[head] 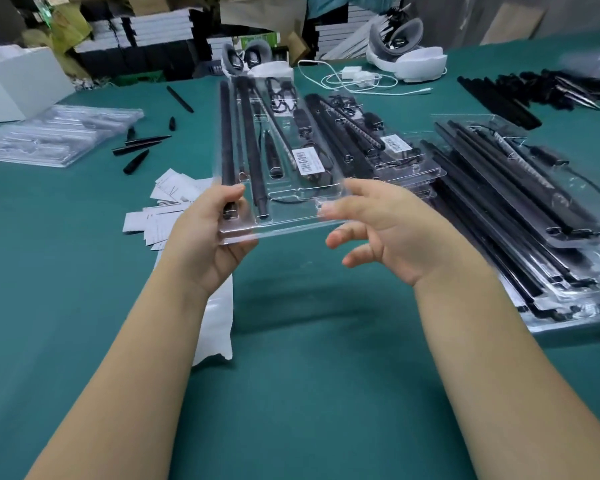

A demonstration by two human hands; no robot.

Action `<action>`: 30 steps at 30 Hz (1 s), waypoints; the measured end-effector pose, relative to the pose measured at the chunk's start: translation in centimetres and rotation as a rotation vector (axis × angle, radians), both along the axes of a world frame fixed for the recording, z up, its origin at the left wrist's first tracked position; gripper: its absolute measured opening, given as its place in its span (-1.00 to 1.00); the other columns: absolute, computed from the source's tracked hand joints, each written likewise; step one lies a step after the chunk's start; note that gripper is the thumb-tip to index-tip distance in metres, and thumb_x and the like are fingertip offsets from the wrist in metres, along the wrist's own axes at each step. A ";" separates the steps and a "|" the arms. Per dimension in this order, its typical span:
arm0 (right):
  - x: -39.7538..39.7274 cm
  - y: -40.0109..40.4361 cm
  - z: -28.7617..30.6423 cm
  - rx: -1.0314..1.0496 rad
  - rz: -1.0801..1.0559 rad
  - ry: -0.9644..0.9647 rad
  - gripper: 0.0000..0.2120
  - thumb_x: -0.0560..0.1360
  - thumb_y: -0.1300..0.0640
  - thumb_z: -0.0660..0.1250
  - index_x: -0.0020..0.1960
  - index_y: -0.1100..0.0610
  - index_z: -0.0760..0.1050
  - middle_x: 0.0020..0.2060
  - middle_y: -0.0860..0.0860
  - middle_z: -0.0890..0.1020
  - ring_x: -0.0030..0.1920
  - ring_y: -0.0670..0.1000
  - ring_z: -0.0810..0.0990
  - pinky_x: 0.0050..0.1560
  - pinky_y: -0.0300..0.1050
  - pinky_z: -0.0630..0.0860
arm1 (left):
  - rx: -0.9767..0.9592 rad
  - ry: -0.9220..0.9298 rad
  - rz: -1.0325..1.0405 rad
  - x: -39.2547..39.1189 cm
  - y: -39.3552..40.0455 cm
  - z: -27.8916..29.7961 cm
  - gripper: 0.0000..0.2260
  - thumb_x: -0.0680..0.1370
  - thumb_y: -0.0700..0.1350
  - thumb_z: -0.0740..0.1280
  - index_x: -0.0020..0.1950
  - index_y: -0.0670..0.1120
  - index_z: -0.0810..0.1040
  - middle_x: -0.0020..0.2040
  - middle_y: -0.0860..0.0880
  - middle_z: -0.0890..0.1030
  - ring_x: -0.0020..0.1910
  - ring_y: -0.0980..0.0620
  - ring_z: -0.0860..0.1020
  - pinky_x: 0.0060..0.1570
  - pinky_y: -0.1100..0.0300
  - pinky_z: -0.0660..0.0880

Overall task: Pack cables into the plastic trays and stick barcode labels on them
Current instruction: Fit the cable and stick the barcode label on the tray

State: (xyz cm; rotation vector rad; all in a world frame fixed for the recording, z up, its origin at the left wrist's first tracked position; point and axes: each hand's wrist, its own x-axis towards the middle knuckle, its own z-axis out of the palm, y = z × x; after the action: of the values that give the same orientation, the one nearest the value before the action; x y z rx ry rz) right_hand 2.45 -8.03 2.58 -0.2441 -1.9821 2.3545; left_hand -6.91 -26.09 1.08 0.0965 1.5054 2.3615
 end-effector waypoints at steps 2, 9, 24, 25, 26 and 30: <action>-0.4 -0.1 -0.4 0.112 -0.073 0.025 -0.39 0.44 0.26 0.42 0.42 0.24 0.27 -0.15 -0.01 0.57 -0.42 -0.14 0.55 -0.48 -0.26 0.47 | -0.043 0.005 0.027 -0.3 -0.2 -0.1 -0.73 0.54 -0.16 0.31 -0.37 -0.01 0.52 -0.48 0.09 0.47 -0.53 0.17 0.45 -0.53 0.31 0.42; -1.6 1.5 -1.1 0.005 -0.284 0.030 -0.50 0.42 0.39 0.34 0.34 0.17 0.44 -0.44 -0.15 0.58 -0.52 -0.17 0.44 -0.46 -0.32 0.45 | -0.600 0.418 0.145 -0.1 1.8 -1.1 -0.77 0.45 -0.02 0.36 -0.24 -0.17 0.46 -0.51 0.13 0.37 -0.59 0.14 0.36 -0.50 0.25 0.39; -2.1 4.5 -2.6 0.106 -0.836 0.253 -0.58 0.47 0.16 0.42 0.29 0.26 0.47 -0.30 -0.08 0.55 -0.38 -0.22 0.49 -0.23 -0.31 0.49 | -1.035 0.720 0.249 -2.1 9.8 2.0 -0.59 0.48 0.01 0.25 -0.41 -0.09 0.10 -0.48 -0.01 0.10 -0.47 0.00 0.09 -0.46 0.10 0.04; -2.2 4.7 -2.6 0.108 -0.850 0.254 -0.56 0.48 0.16 0.40 0.31 0.26 0.45 -0.29 -0.09 0.54 -0.36 -0.22 0.50 -0.20 -0.29 0.51 | -1.052 0.715 0.236 -2.2 10.3 1.9 -0.59 0.49 0.02 0.24 -0.41 -0.09 0.11 -0.48 -0.01 0.10 -0.47 -0.01 0.09 -0.45 0.09 0.05; -2.2 4.8 -2.6 0.119 -0.858 0.250 -0.55 0.50 0.15 0.38 0.34 0.26 0.42 -0.28 -0.11 0.53 -0.31 -0.21 0.51 -0.12 -0.25 0.54 | -1.064 0.711 0.226 -2.4 10.8 1.8 -0.59 0.49 0.03 0.23 -0.41 -0.09 0.11 -0.49 -0.01 0.10 -0.47 -0.01 0.09 -0.45 0.10 0.05; -2.4 5.6 -2.8 0.140 -0.864 0.198 -0.59 0.53 0.11 0.34 0.35 0.18 0.42 -0.18 -0.17 0.52 -0.16 -0.18 0.51 0.09 -0.11 0.53 | -1.084 0.648 0.213 -2.9 12.2 1.4 -0.58 0.49 0.06 0.23 -0.40 -0.11 0.11 -0.49 -0.01 0.13 -0.49 -0.02 0.10 -0.46 0.14 0.06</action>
State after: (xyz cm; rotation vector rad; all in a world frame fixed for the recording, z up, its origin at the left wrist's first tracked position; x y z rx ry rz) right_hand 0.07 -2.43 -0.18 -0.6659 -1.4964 1.6114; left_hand -9.81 -13.91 2.44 0.4674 2.9989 1.3497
